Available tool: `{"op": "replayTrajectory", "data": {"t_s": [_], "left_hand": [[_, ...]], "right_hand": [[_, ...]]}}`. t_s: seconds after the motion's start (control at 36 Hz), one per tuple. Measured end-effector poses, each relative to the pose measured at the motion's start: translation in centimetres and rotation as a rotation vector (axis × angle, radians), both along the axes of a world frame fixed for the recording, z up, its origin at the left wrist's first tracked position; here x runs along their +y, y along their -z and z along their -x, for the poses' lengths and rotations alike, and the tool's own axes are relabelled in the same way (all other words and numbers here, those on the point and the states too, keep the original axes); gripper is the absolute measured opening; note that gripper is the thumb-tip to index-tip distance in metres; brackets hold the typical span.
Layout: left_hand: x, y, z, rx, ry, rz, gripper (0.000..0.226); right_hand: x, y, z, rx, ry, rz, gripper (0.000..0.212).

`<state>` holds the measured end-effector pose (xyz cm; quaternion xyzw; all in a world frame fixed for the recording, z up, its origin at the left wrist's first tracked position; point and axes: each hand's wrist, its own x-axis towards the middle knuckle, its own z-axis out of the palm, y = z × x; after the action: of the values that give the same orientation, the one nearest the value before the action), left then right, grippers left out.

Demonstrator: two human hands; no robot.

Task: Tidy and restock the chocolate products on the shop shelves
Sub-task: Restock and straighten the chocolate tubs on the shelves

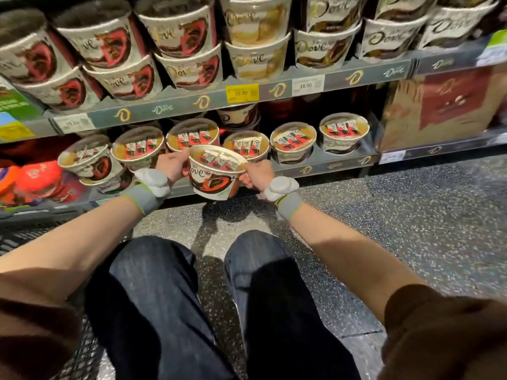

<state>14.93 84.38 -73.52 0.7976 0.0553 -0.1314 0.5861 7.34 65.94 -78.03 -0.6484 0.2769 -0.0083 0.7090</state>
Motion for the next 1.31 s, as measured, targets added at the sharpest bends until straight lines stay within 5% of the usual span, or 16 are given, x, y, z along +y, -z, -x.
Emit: {"op": "replayTrajectory", "data": {"t_s": [0.56,0.78,0.97,1.08,1.31], "left_hand": [[-1.3,2.8,-0.7,0.139,0.092,-0.056,0.019],[-3.1,2.6,-0.4,0.208,0.141,-0.037,0.041],[-3.9,2.8,-0.1,0.148,0.141,-0.07,0.037],[-5.0,3.3,0.4,0.091,0.153,-0.11,0.015],[-7.9,2.4,-1.1,-0.156,0.173,-0.266,0.03]], "right_hand": [[-1.3,3.9,1.0,0.03,0.028,0.079,0.025],[-2.1,4.9,1.8,-0.011,0.039,0.121,0.017],[-3.0,5.7,1.7,-0.032,0.055,0.133,0.023],[-4.2,5.9,1.4,-0.057,0.037,0.217,0.025],[-8.2,3.5,-1.0,-0.215,0.05,0.423,0.031]]}}
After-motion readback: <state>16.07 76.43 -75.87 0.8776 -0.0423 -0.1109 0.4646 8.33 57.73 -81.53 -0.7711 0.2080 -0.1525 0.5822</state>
